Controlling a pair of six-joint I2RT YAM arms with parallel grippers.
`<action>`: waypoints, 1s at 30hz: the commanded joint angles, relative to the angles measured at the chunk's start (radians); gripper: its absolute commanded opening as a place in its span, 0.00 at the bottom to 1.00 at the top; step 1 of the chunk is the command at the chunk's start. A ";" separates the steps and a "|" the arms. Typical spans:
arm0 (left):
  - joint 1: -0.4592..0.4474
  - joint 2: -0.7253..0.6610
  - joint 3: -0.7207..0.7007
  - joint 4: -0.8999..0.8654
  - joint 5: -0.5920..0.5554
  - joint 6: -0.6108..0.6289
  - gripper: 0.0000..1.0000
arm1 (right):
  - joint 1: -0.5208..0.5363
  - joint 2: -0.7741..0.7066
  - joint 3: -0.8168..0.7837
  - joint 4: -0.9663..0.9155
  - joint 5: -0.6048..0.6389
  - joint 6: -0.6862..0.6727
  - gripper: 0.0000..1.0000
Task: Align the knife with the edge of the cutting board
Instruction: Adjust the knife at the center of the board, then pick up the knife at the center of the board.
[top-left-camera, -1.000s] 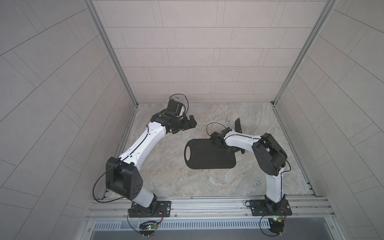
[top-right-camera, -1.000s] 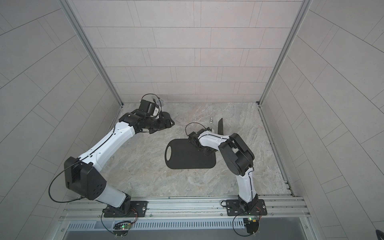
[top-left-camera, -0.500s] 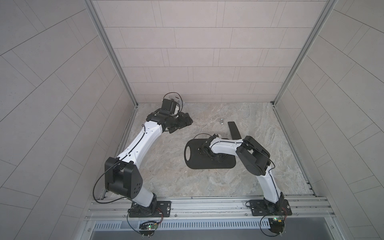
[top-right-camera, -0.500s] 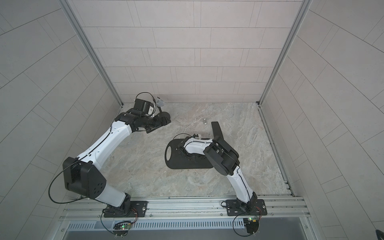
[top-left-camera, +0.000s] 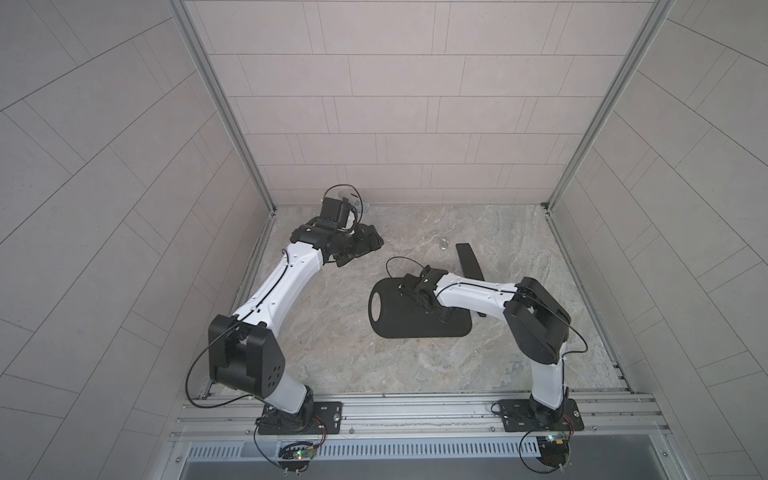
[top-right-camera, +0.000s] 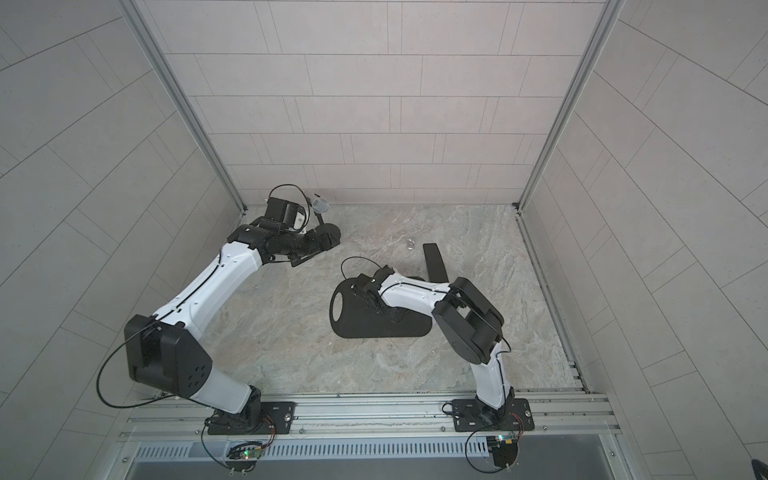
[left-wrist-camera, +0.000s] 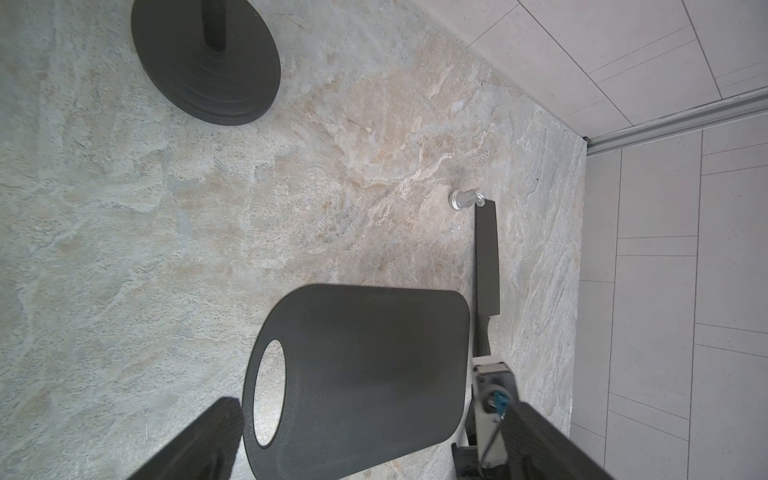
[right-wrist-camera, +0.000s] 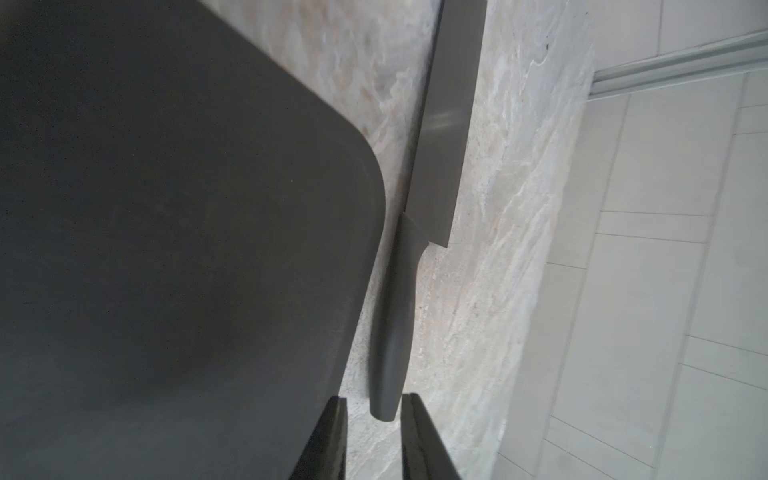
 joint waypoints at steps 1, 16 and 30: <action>0.007 -0.029 -0.009 0.006 0.018 0.008 1.00 | -0.046 -0.094 -0.030 0.119 -0.193 -0.058 0.41; 0.009 -0.026 -0.011 0.010 0.051 0.019 1.00 | -0.353 -0.323 -0.176 0.248 -0.618 -0.097 0.89; 0.004 -0.018 -0.015 0.021 0.085 0.018 1.00 | -0.483 -0.176 -0.156 0.257 -0.695 -0.114 0.81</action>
